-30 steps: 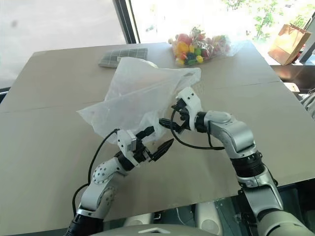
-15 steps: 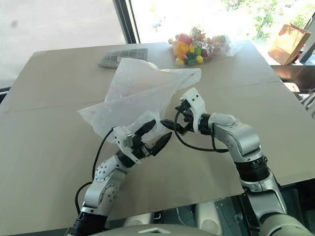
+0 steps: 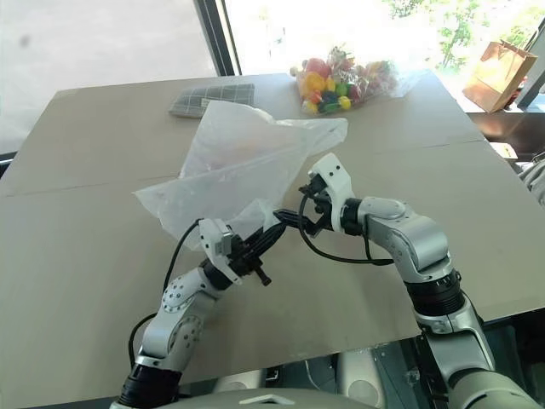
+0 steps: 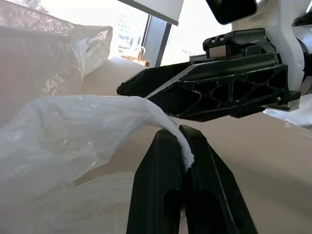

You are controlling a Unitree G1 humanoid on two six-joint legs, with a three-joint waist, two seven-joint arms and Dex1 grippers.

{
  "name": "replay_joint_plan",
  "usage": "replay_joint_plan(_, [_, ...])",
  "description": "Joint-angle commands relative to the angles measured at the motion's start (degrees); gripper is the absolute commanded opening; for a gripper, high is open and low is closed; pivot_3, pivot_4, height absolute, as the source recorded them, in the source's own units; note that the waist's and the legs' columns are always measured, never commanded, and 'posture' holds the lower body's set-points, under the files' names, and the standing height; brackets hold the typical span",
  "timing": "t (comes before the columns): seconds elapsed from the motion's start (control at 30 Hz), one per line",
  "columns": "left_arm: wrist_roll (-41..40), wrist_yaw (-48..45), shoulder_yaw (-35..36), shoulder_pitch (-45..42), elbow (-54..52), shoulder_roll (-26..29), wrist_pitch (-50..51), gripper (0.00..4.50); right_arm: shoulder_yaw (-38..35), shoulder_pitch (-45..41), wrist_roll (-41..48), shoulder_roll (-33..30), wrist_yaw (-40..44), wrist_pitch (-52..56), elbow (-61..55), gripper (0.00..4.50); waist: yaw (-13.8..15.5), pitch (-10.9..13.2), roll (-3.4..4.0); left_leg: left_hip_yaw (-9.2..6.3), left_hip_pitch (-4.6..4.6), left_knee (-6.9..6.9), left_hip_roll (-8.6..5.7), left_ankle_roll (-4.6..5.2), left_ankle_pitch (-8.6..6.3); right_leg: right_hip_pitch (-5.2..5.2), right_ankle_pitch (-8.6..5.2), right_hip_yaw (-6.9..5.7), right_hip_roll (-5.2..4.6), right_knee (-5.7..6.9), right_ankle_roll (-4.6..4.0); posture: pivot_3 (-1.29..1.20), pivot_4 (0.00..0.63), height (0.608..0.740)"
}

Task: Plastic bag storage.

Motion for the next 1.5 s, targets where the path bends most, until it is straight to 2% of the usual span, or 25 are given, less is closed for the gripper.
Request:
replay_joint_plan(0.03, [-3.04,-0.01,1.43,2.43,-4.35,0.53,1.48,0.08,-7.29,-4.0,0.55,1.63,-3.14,-4.56,3.09,4.5,-0.16,0.0,0.0,0.01,0.01,0.0,0.0,0.0,0.0,0.0,0.0,0.01,0.0,0.0,0.0,0.0,0.15,0.74])
replay_joint_plan(0.17, [-4.85,0.43,2.47,5.97,-8.74,1.77,2.81,0.08,-10.97,-8.21,-2.84,1.93,-5.11,-14.42,12.65,4.5,-0.08,0.0,0.0,0.02,0.01,0.0,0.01,0.0,0.0,0.0,0.0,0.01,0.0,0.0,0.0,0.0,0.15,0.74])
replay_joint_plan(0.27, [-5.7,1.47,3.06,8.81,-12.0,2.39,3.74,0.08,-6.73,-10.65,-12.69,-1.92,-3.86,-28.09,23.82,4.5,-0.09,0.0,0.0,0.04,0.01,-0.01,0.01,0.0,0.0,0.0,0.0,0.02,0.0,-0.01,0.0,0.0,0.15,0.74])
replay_joint_plan(0.4, [-5.59,2.64,3.65,11.85,-14.76,2.62,3.83,0.08,0.64,-15.7,-26.1,-5.9,-3.67,-49.37,44.92,4.5,-0.18,0.01,0.0,0.42,0.0,-0.01,-0.02,0.0,0.0,-0.01,0.0,0.05,-0.02,-0.04,0.0,0.0,0.15,0.74])
replay_joint_plan(0.53, [-5.05,3.39,3.61,14.7,-16.66,2.54,3.26,0.08,0.81,-25.78,-29.99,-3.74,-6.11,-63.01,67.84,4.5,-1.16,0.05,0.03,0.53,0.06,-0.04,0.02,0.0,0.0,-0.04,0.0,0.16,0.01,-0.03,-0.01,0.0,0.15,0.74])
replay_joint_plan(0.7, [-4.66,3.73,4.16,19.68,-18.91,3.0,2.37,0.08,-3.13,-33.57,-28.11,-0.63,-2.94,-68.6,80.89,4.5,-1.71,0.07,0.05,0.61,0.06,-0.11,0.1,0.0,0.0,-0.11,0.0,0.25,0.06,-0.03,-0.01,0.0,0.15,0.74])
replay_joint_plan(0.8, [-4.64,3.41,5.69,23.57,-19.84,3.9,1.24,0.08,-5.72,-35.89,-26.01,1.34,3.53,-68.93,83.77,4.5,-1.7,0.07,0.05,0.63,0.05,-0.13,0.11,0.0,0.0,-0.12,0.0,0.24,0.04,-0.05,-0.01,0.0,0.15,0.74])
replay_joint_plan(0.97, [-4.58,3.66,7.02,25.61,-20.07,4.44,0.17,0.08,-6.48,-37.46,-26.9,3.28,9.2,-67.84,86.36,4.5,-1.42,0.08,0.06,0.63,0.04,-0.13,0.1,0.0,0.0,-0.11,0.0,0.2,-0.02,-0.06,-0.02,0.0,0.15,0.74])
replay_joint_plan(1.1, [-4.64,4.24,7.51,26.14,-20.67,4.53,-0.14,0.08,-7.11,-38.58,-27.57,5.05,7.98,-64.09,88.33,4.5,-1.63,0.08,0.06,0.65,0.05,-0.12,0.09,0.0,0.0,-0.11,0.0,0.23,-0.04,-0.04,-0.02,0.0,0.15,0.74])
replay_joint_plan(1.2, [-4.67,4.53,7.73,26.58,-21.09,4.58,-0.19,0.0,-8.86,-39.09,-26.55,5.78,7.2,-63.05,88.56,3.69,-1.63,0.08,0.07,0.64,0.05,-0.13,0.09,0.0,0.0,-0.13,0.0,0.22,-0.02,-0.03,-0.03,0.0,0.15,0.74])
replay_joint_plan(1.43, [-4.9,4.93,7.94,27.07,-21.57,4.7,-0.09,0.0,-9.1,-38.14,-28.59,4.4,7.86,-62.0,88.33,0.25,-1.65,0.08,0.07,0.65,0.04,-0.13,0.09,-0.01,0.0,-0.13,0.0,0.22,-0.03,-0.04,-0.03,0.0,0.15,0.74])
replay_joint_plan(1.47, [-5.0,4.98,7.98,27.04,-21.6,4.77,-0.04,0.0,-9.12,-37.95,-28.78,4.21,7.92,-61.77,88.35,0.02,-1.63,0.08,0.08,0.65,0.04,-0.13,0.09,-0.01,0.0,-0.13,0.0,0.22,-0.03,-0.04,-0.02,0.0,0.15,0.74])
replay_joint_plan(1.5, [-5.07,5.01,8.03,27.02,-21.61,4.85,0.01,0.0,-9.02,-37.7,-29.12,3.97,8.14,-61.62,88.34,0.02,-1.62,0.08,0.07,0.65,0.04,-0.13,0.09,-0.01,0.0,-0.13,0.0,0.22,-0.03,-0.04,-0.02,0.0,0.15,0.74])
